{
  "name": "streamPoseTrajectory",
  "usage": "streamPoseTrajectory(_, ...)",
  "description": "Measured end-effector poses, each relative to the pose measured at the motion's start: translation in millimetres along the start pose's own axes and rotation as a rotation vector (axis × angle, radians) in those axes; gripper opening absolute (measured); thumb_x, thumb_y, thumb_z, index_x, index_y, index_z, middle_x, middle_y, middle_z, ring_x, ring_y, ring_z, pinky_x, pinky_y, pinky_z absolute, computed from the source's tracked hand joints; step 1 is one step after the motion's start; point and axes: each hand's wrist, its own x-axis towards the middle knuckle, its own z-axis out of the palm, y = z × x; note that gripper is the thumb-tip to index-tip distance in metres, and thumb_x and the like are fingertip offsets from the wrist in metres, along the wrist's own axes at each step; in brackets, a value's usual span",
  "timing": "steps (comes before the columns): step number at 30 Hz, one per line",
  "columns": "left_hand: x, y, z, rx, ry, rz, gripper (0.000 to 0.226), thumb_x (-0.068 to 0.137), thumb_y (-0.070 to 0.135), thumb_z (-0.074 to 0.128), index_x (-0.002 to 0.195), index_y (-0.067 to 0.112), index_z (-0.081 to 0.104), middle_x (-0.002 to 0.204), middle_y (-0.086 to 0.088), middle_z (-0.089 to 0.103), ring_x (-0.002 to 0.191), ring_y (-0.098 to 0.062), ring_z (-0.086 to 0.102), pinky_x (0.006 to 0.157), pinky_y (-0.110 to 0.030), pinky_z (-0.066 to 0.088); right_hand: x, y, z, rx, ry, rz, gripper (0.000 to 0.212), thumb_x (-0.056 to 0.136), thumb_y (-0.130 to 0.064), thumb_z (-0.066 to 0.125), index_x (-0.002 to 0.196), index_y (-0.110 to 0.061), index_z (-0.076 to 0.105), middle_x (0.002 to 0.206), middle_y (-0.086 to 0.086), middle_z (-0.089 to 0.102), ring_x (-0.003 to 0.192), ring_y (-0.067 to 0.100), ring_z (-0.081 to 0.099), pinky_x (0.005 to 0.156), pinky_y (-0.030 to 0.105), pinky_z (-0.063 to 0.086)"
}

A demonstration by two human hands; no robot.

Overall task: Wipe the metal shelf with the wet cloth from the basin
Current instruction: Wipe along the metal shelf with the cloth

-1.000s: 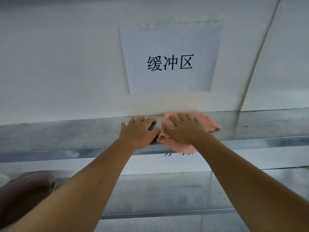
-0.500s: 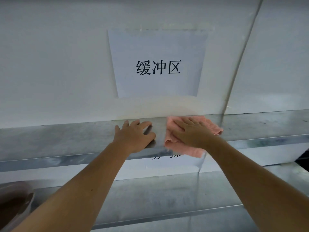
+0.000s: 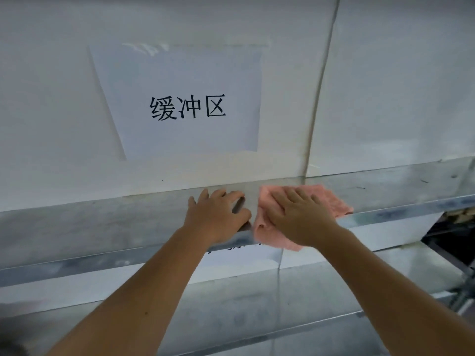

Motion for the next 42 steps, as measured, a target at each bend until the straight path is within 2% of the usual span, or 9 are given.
streamPoseTrajectory(5,14.9,36.7,5.5,0.017,0.022,-0.052,0.069,0.082,0.075,0.024,0.143,0.05,0.044,0.16,0.006,0.041,0.146,-0.031,0.031,0.118,-0.061,0.02,43.3,17.9,1.8,-0.09,-0.167,-0.009,0.096,0.083,-0.079,0.004,0.167,-0.034,0.016,0.18,0.008,0.011,0.164,0.039,0.009,0.128,0.065,0.008)
streamPoseTrajectory(9,17.5,45.4,10.7,-0.001,0.03,-0.08,0.076,0.078,0.082,0.023,0.144,0.052,0.044,0.16,0.007,0.042,0.148,-0.03,0.031,0.119,-0.062,0.02,8.7,30.8,12.3,-0.117,-0.082,-0.097,0.1,0.081,-0.07,-0.015,0.169,-0.03,0.01,0.18,0.01,0.008,0.165,0.037,0.007,0.13,0.063,0.009)
streamPoseTrajectory(14,19.1,44.7,11.8,-0.029,0.061,-0.111,0.072,0.076,0.079,0.023,0.14,0.055,0.047,0.149,0.014,0.05,0.141,-0.024,0.039,0.114,-0.057,0.027,49.2,36.7,-6.1,-0.062,-0.19,-0.076,0.081,0.1,-0.072,0.013,0.168,-0.03,0.009,0.18,0.008,0.007,0.165,0.034,0.006,0.13,0.061,0.007)
streamPoseTrajectory(19,15.8,45.9,11.7,-0.037,0.039,-0.103,0.073,0.078,0.076,0.024,0.145,0.054,0.041,0.161,0.012,0.039,0.151,-0.027,0.028,0.12,-0.059,0.021,5.4,49.7,1.1,-0.04,-0.019,-0.174,0.087,0.091,-0.069,-0.004,0.166,-0.031,0.02,0.176,0.005,0.024,0.163,0.031,0.019,0.13,0.059,0.014)
streamPoseTrajectory(24,13.2,47.7,9.3,-0.01,0.012,-0.123,0.062,0.09,0.069,0.034,0.149,0.052,0.037,0.166,0.01,0.031,0.155,-0.028,0.019,0.123,-0.057,0.014,45.9,49.5,-5.1,-0.083,-0.224,-0.162,0.113,0.07,-0.082,-0.011,0.169,-0.03,0.005,0.18,0.007,0.002,0.166,0.034,0.001,0.13,0.064,0.006)
streamPoseTrajectory(29,13.1,48.0,7.4,0.032,0.013,-0.084,0.067,0.088,0.073,0.026,0.151,0.051,0.032,0.167,0.007,0.03,0.155,-0.031,0.019,0.122,-0.059,0.016,17.4,50.5,-1.8,-0.01,-0.013,-0.165,0.085,0.094,-0.075,-0.002,0.165,-0.037,0.023,0.176,-0.002,0.025,0.163,0.026,0.018,0.131,0.057,0.01)
streamPoseTrajectory(34,10.8,46.2,6.6,0.025,0.004,-0.093,0.067,0.09,0.074,0.028,0.153,0.052,0.031,0.169,0.007,0.025,0.156,-0.03,0.015,0.123,-0.058,0.012,52.8,46.6,1.8,-0.122,-0.177,-0.16,0.143,0.046,-0.098,-0.034,0.168,-0.036,0.007,0.181,0.003,0.001,0.166,0.031,-0.001,0.13,0.066,0.005)
streamPoseTrajectory(38,10.2,44.4,8.0,0.031,0.02,-0.07,0.062,0.092,0.07,0.031,0.151,0.051,0.032,0.167,0.007,0.03,0.155,-0.031,0.019,0.122,-0.058,0.016,39.2,78.3,-15.5,-0.32,-0.198,-0.264,0.144,0.043,-0.09,-0.046,0.166,-0.036,0.005,0.181,0.004,-0.001,0.166,0.036,0.0,0.128,0.069,0.013)
streamPoseTrajectory(42,10.7,47.9,7.2,0.026,0.013,-0.082,0.057,0.093,0.067,0.034,0.148,0.052,0.035,0.164,0.007,0.033,0.152,-0.031,0.023,0.119,-0.057,0.018,31.1,132.9,-36.9,-0.37,-0.193,-0.186,0.134,0.056,-0.099,-0.033,0.164,-0.033,0.013,0.18,0.006,0.006,0.165,0.038,0.008,0.127,0.068,0.018)
